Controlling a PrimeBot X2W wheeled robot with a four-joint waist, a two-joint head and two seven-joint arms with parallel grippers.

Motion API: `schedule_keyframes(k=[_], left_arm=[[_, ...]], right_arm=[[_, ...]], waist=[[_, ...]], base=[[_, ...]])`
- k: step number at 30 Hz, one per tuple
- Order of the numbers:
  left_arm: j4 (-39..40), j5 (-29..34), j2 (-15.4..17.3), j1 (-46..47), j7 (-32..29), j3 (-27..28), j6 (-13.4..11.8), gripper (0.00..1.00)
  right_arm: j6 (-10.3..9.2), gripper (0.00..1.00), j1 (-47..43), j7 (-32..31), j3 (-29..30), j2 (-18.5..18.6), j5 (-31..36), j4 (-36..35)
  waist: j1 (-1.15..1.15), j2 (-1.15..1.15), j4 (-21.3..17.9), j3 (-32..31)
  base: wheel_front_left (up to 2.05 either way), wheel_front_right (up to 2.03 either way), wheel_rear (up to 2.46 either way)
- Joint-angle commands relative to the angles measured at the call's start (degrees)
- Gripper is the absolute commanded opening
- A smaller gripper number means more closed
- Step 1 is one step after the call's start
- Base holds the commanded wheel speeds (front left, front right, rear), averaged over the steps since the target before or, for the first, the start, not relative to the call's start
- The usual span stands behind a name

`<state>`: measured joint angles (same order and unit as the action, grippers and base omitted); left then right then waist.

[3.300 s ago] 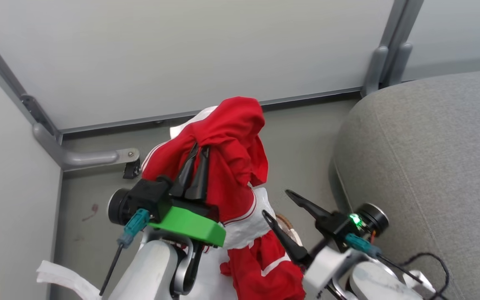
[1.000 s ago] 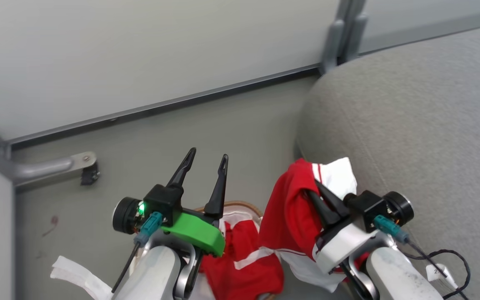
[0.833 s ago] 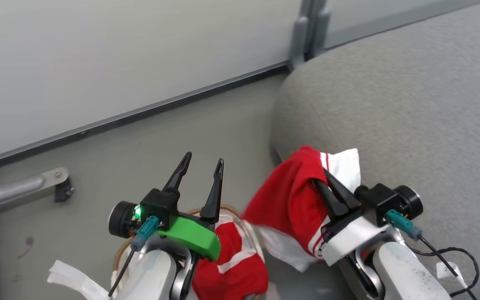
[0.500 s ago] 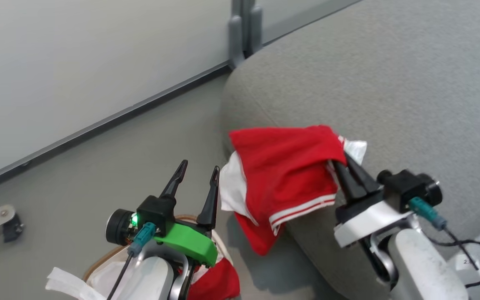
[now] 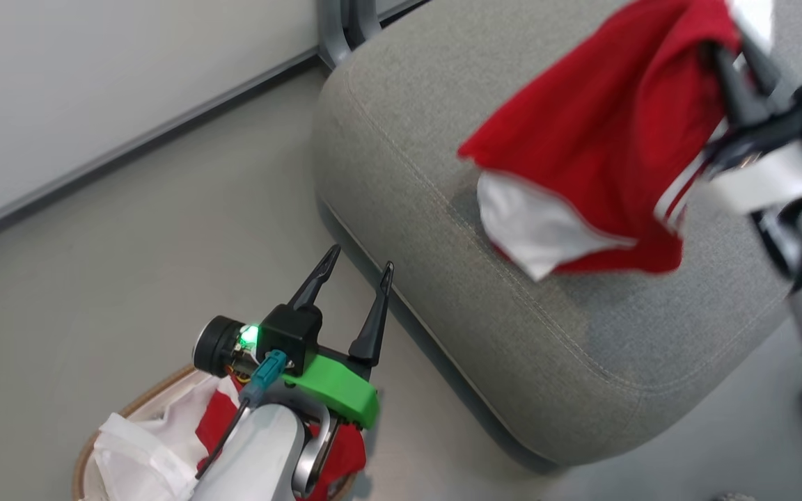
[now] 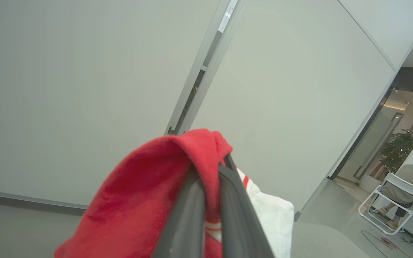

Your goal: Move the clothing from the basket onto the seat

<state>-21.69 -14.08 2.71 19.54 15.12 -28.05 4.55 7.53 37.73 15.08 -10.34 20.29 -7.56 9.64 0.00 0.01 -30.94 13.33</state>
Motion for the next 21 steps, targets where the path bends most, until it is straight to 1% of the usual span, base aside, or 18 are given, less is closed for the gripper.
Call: schedule_keyframes(k=[1, 3, 5, 7, 9, 11, 13, 15, 18, 21], left_arm=[[-0.01, 0.69, 0.34, 1.10, 0.05, 0.22, 0.31, 1.00], [0.07, 1.70, 0.34, 1.62, 0.05, 0.78, 0.37, 1.00], [0.02, 2.40, 0.34, 2.35, 0.05, 0.89, 0.54, 1.00], [-0.24, 3.04, 0.35, 3.09, 0.05, 0.82, 0.97, 1.00], [-0.24, 3.82, 0.35, 4.07, 0.05, 0.53, 1.27, 1.00], [-0.31, 4.31, 0.35, 5.03, 0.05, 0.03, 1.54, 1.00], [-0.46, 4.95, 0.31, 6.06, 0.05, -0.73, 1.90, 1.00], [-0.94, 5.62, 0.35, 6.94, 0.05, -1.31, 2.01, 1.00], [-1.15, 6.73, 0.27, 8.63, 0.05, -2.74, 2.37, 1.00], [-1.87, 7.20, 0.35, 9.42, 0.05, -3.79, 2.48, 1.00]], right_arm=[[-0.08, 0.00, 3.43, 0.12, 0.39, 1.43, 0.48, 0.60], [-0.08, 0.00, 8.01, 0.12, 0.44, 3.43, 1.17, 1.92], [-0.08, 0.00, 12.03, 0.12, 1.74, 5.39, 1.64, 3.18], [-0.08, 0.00, 15.35, 0.08, 2.97, 6.70, 1.75, 5.28], [-0.08, 0.00, 18.04, 0.07, 4.65, 6.88, 0.39, 7.55], [-0.08, 0.00, 20.29, 0.08, 5.47, 8.71, 1.27, 9.81], [-0.08, 0.00, 21.81, 0.07, 6.46, 8.94, 1.11, 11.75], [-0.08, 0.00, 21.55, 0.07, 7.56, 7.88, 1.71, 12.87], [-0.08, 0.00, 20.93, 0.08, 9.54, 7.67, 0.83, 16.13], [-0.08, 0.00, 18.51, 0.06, 10.56, 5.66, 1.02, 20.10]], waist=[[0.00, -0.01, -0.57, 4.05], [0.00, -0.01, -0.56, 5.92], [0.00, -0.01, 0.42, 8.09], [0.00, -0.01, 1.55, 10.15], [0.00, -0.01, 2.86, 12.14], [0.00, -0.01, 4.28, 14.06], [0.00, -0.01, 5.66, 16.06], [0.00, -0.01, 6.76, 17.86], [0.00, -0.01, 8.42, 20.22], [0.00, -0.01, 9.68, 21.72]], base=[[0.00, 0.00, 0.00], [0.00, 0.00, 0.00], [0.00, 0.00, 0.00], [0.00, 0.00, 0.00], [0.00, 0.00, 0.00], [0.00, 0.00, 0.00], [0.00, 0.00, 0.00], [0.00, 0.00, 0.00], [0.00, 0.00, 0.00], [0.00, 0.00, 0.00]])
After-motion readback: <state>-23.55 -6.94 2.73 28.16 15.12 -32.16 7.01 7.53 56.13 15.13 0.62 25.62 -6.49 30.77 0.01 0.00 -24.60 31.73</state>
